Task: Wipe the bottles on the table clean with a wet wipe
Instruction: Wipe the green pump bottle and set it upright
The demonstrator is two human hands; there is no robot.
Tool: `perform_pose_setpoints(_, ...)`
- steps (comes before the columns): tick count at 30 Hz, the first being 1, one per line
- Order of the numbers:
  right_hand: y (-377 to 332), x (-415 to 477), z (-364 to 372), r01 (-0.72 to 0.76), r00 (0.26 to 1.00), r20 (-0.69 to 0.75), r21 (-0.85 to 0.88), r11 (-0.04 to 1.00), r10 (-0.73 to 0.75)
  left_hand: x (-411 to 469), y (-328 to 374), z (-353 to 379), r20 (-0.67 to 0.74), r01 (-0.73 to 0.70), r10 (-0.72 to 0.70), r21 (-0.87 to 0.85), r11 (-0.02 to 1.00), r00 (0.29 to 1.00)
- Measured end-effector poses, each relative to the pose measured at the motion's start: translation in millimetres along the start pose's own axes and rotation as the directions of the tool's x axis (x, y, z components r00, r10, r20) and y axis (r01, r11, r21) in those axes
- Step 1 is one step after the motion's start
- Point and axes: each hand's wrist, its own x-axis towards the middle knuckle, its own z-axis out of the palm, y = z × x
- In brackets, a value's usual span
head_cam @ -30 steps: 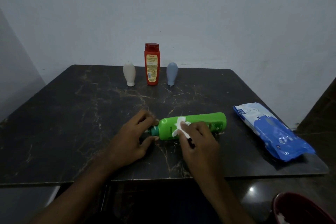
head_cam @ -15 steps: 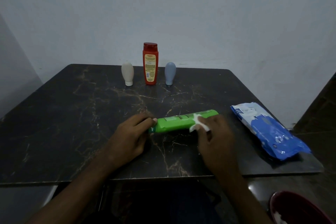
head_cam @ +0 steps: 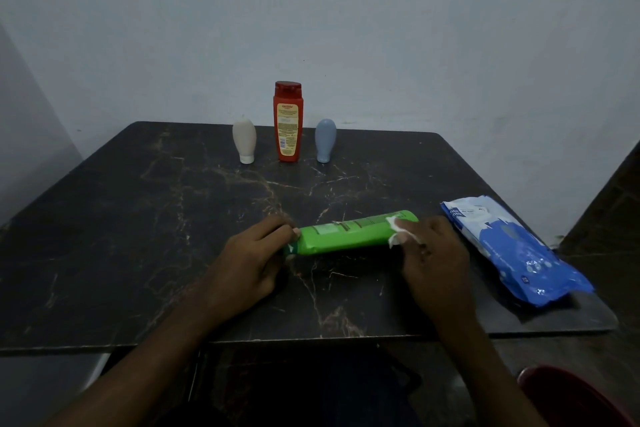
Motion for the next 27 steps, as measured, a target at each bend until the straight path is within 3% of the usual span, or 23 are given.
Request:
perform_pose_setpoints(4, -6, 0, 2, -0.043, 0.999, -0.032, -0.019, 0.999, 0.043, 0, 0, 0, 0.009, 0.002, -0.002, 0.007, 1.000, 1.000)
perform_pose_setpoints(11, -99, -41, 42, 0.267, 0.958, 0.117, -0.040, 0.963, -0.261, 1, 4, -2, 0.019, 0.010, -0.010, -0.009, 1.000, 1.000)
perform_pose_setpoints(14, -95, -39, 39, 0.294, 0.952, 0.104, -0.045, 0.955, -0.288, 1, 5, -3, 0.018, 0.013, -0.013, -0.012, 1.000, 1.000)
perform_pose_setpoints(17, -69, -31, 26, 0.225, 0.971, 0.092, -0.036, 0.974, -0.221, 0, 2, -2, 0.023, 0.004, -0.004, -0.016, 1.000, 1.000)
perform_pose_setpoints(23, -13, -10, 1, -0.083, 0.997, 0.007, 0.063, 0.995, 0.083, -1, -2, 2, 0.047, 0.020, -0.020, -0.012, 1.000, 0.999)
perform_pose_setpoints(27, -17, -13, 4, -0.090, 0.996, 0.011, 0.045, 0.995, 0.089, -1, -2, 2, 0.065, 0.010, -0.008, -0.026, 1.000, 0.998)
